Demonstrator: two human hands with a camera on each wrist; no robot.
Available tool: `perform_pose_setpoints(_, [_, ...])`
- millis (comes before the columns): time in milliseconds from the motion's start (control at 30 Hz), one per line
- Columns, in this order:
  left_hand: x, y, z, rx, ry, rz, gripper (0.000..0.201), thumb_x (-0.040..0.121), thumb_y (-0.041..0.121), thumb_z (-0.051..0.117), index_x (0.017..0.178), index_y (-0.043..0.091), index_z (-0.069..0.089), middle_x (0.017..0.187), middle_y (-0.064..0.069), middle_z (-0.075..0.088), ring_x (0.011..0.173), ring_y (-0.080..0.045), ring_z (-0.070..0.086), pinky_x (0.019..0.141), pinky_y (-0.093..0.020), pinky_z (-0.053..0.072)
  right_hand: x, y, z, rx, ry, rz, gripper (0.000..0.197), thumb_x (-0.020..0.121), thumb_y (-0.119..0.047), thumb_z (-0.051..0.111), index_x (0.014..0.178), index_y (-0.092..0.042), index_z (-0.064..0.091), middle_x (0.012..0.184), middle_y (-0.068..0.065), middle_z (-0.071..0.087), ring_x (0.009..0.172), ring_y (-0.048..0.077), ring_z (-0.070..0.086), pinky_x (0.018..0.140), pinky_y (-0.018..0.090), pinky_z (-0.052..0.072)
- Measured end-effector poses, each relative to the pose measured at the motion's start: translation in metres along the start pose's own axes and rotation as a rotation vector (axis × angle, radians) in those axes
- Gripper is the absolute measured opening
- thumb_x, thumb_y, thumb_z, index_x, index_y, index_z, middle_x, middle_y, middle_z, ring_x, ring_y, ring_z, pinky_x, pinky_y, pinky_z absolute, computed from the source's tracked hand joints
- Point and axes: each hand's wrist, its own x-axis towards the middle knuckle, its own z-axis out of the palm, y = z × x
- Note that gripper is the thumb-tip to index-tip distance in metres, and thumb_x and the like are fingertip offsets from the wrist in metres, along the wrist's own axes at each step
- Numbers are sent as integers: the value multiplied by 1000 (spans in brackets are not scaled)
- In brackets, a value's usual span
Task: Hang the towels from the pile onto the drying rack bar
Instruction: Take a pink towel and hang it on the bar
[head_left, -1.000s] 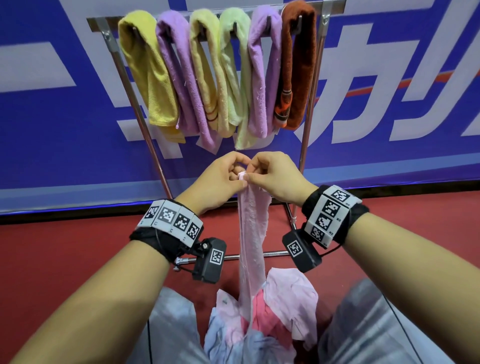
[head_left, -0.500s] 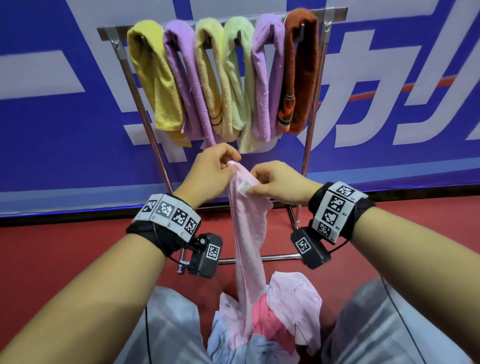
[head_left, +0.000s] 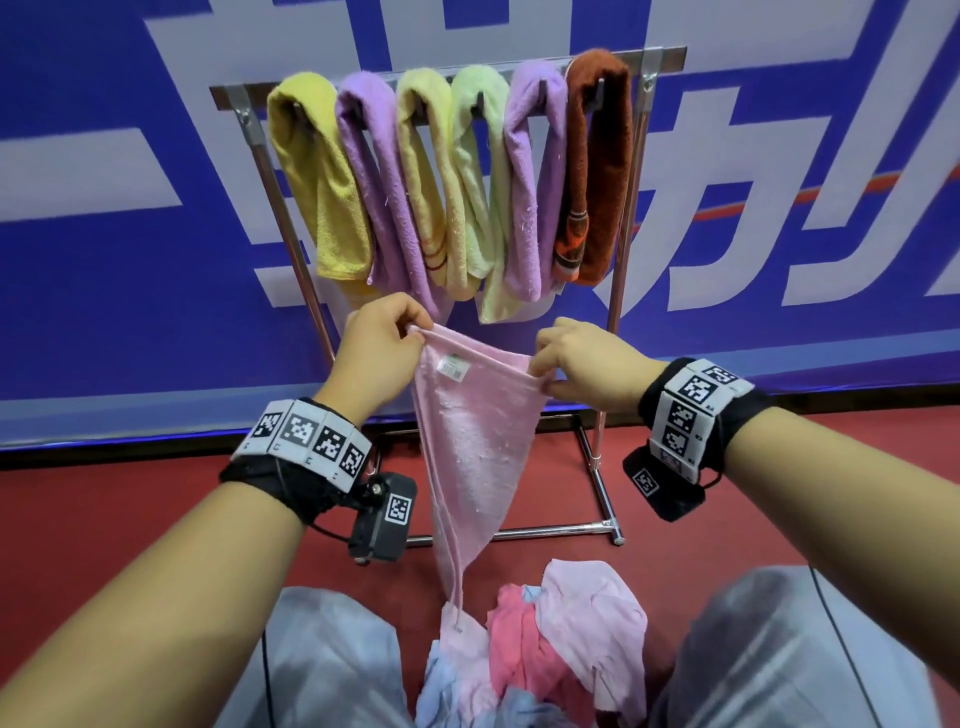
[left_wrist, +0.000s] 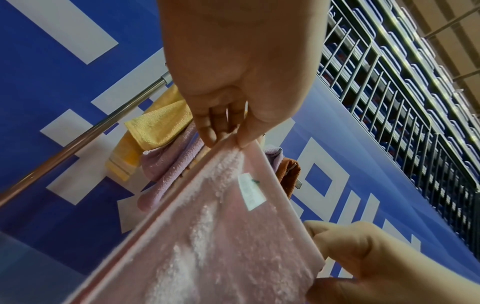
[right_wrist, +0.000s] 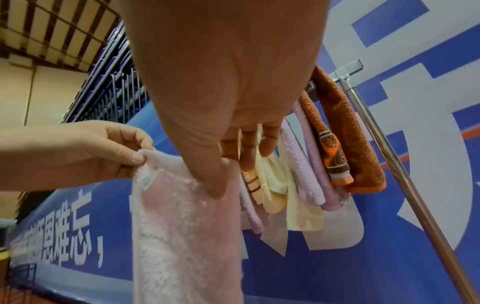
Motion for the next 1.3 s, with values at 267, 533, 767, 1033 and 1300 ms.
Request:
perform_pose_setpoints(267, [-3, 2, 3, 40, -39, 48, 20, 87, 0, 57, 84, 17, 68, 72, 7, 60, 66, -9, 54, 63, -21, 39, 0, 3, 2, -27, 29, 191, 12, 86, -20, 57, 78, -13, 62, 81, 0, 44, 84, 24, 47, 60, 34, 39])
perform_pose_setpoints(533, [2, -3, 2, 32, -33, 42, 24, 86, -1, 58, 80, 21, 67, 76, 4, 63, 70, -10, 55, 64, -20, 42, -1, 17, 3, 20, 196, 167, 29, 94, -29, 60, 77, -9, 73, 128, -3, 58, 106, 24, 51, 68, 30, 39])
perform_pose_setpoints(767, [6, 0, 2, -5, 18, -7, 20, 86, 0, 60, 81, 17, 68, 72, 10, 60, 60, 2, 50, 56, -7, 38, 1, 23, -8, 396, 336, 363, 20, 81, -24, 72, 70, -7, 70, 70, 7, 68, 70, 22, 62, 66, 38, 51])
perform_pose_setpoints(1033, [8, 1, 3, -82, 28, -67, 25, 86, 1, 61, 77, 24, 66, 74, 8, 61, 63, -4, 51, 60, -13, 42, 2, 20, -27, 711, 469, 399, 17, 85, -27, 74, 75, -13, 75, 73, 3, 72, 66, 11, 63, 68, 32, 54])
perform_pose_setpoints(1300, [7, -1, 3, -181, 0, -122, 21, 85, 2, 66, 80, 23, 69, 72, 6, 62, 69, -10, 54, 71, -26, 46, -1, 24, -24, 627, 553, 343, 11, 88, -27, 72, 82, -18, 75, 68, -20, 63, 62, -9, 57, 62, 13, 42])
